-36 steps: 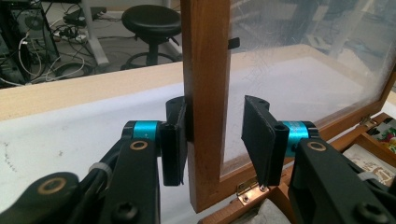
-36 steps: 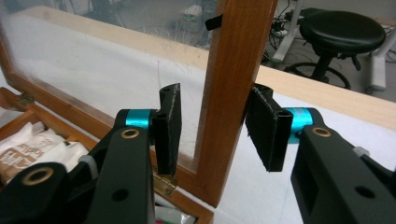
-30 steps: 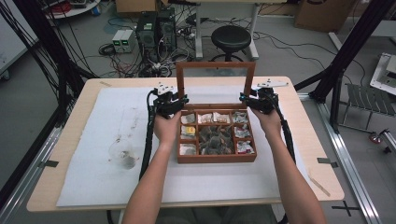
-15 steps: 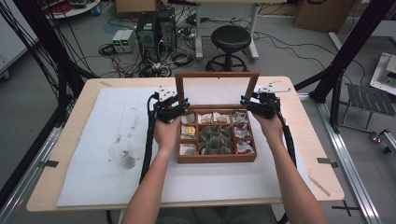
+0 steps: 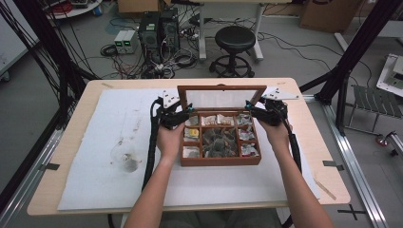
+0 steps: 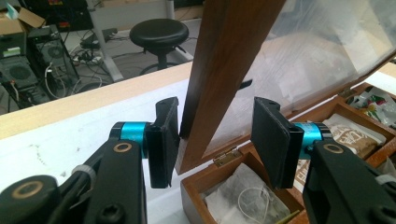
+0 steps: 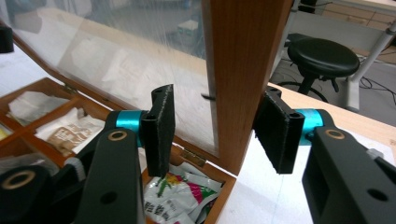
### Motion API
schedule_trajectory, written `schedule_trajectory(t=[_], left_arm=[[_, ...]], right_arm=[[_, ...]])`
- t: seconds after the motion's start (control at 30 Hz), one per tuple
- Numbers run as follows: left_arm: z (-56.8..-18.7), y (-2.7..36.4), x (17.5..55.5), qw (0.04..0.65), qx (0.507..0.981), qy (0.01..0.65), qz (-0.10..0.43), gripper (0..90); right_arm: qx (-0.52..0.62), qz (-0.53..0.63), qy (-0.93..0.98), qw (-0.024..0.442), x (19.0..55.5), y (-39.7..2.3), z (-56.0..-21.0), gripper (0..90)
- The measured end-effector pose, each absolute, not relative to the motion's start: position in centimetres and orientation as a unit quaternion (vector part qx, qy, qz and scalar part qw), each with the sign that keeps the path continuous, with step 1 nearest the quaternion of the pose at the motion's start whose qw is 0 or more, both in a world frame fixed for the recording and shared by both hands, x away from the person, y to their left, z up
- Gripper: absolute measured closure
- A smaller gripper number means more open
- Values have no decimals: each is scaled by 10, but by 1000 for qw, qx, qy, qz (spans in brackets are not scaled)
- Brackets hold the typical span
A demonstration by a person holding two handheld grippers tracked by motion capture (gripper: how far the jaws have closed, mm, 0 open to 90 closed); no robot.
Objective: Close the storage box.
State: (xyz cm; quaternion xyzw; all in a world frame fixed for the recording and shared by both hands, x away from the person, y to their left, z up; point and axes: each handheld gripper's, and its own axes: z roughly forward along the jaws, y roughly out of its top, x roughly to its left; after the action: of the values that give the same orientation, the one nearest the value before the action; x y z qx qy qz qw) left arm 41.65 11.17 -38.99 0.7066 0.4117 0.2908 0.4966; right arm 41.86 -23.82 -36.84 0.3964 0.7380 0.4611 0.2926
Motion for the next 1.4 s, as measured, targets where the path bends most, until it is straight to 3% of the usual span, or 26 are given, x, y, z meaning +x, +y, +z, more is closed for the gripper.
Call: schedule_trajectory(t=[0.77, 1.4], left_arm=[[-377, 117, 375, 534, 685, 401, 291, 487], [-381, 120, 344, 549, 682, 398, 274, 482]], right_arm=[[395, 476, 726, 300, 376, -239, -357, 428], [410, 496, 712, 281, 340, -245, -365, 445]])
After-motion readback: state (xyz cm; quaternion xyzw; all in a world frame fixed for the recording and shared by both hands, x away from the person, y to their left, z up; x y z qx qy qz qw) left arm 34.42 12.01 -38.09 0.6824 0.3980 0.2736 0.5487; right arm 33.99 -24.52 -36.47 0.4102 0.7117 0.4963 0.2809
